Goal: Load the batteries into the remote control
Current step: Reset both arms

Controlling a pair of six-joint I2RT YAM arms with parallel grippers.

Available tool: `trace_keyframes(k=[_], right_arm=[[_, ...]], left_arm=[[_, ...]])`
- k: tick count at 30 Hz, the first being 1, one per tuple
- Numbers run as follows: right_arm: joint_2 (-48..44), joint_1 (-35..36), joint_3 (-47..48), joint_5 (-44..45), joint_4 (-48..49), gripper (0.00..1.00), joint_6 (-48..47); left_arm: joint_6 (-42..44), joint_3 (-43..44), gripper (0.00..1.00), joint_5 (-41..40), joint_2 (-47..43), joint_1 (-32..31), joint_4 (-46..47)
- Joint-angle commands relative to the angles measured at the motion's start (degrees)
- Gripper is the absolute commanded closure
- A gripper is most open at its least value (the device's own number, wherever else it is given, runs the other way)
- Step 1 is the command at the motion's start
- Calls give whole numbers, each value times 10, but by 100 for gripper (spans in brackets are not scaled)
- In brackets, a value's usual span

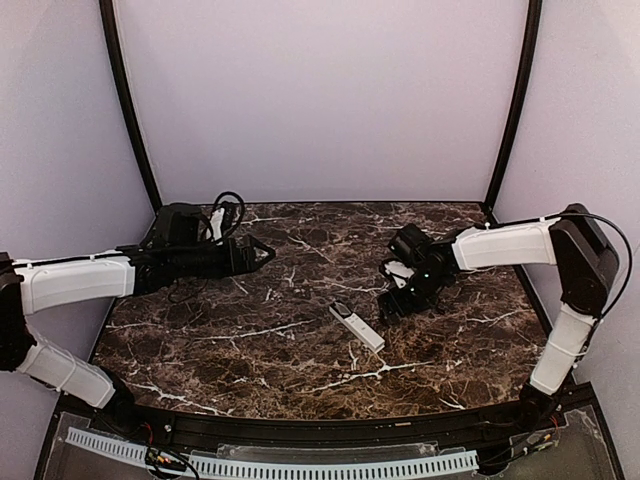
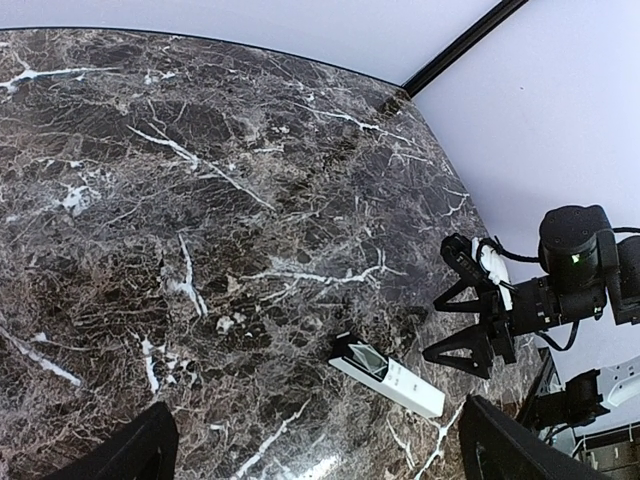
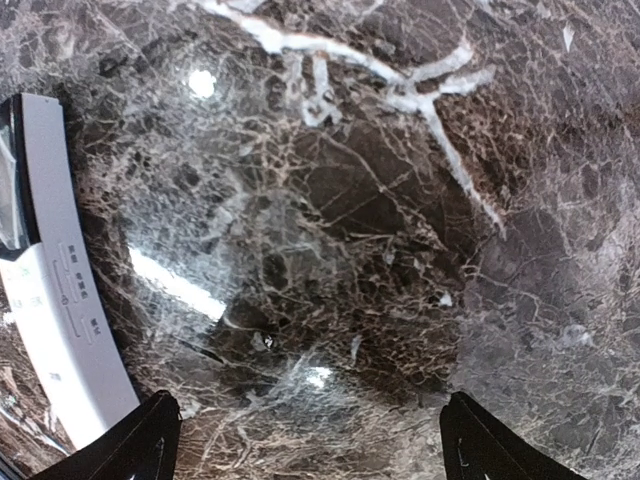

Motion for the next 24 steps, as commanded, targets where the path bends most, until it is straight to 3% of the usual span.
trace_keyframes(k=[1, 24], right_arm=[[17, 2, -28, 9, 34, 11, 1], [47, 135, -44, -50, 47, 12, 69]], left_arm=[[-6, 9, 1, 7, 4, 4, -9], [-3, 20, 1, 12, 20, 3, -9]])
